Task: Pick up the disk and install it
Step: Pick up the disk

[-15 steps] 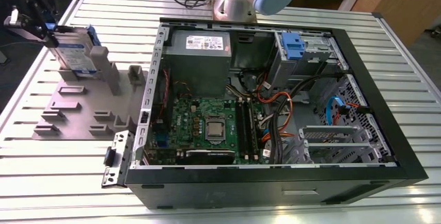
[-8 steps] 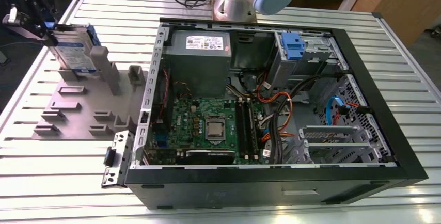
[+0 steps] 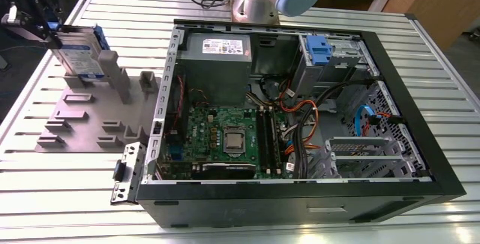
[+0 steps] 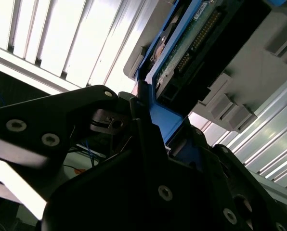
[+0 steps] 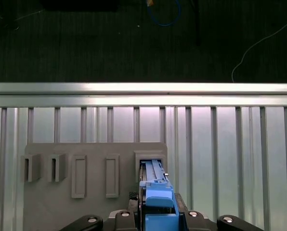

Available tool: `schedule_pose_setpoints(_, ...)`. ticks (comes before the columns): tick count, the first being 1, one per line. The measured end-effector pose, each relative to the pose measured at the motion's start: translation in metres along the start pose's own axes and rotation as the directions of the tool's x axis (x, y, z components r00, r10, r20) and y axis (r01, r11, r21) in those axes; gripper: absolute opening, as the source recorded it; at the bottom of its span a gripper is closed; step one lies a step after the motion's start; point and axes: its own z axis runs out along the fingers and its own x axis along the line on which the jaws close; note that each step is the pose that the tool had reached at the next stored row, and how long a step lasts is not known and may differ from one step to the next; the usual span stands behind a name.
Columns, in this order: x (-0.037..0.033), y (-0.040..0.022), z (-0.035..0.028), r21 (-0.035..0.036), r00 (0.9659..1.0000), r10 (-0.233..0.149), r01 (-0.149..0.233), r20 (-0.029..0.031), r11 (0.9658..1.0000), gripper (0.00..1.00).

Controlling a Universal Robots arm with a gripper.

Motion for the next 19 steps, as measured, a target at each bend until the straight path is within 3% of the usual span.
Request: schedule_pose_setpoints(19, -0.0001, 0.0001, -0.0033, -0.0001, 1.0, 0.0, 0.0, -0.0001, 1.0, 0.36)
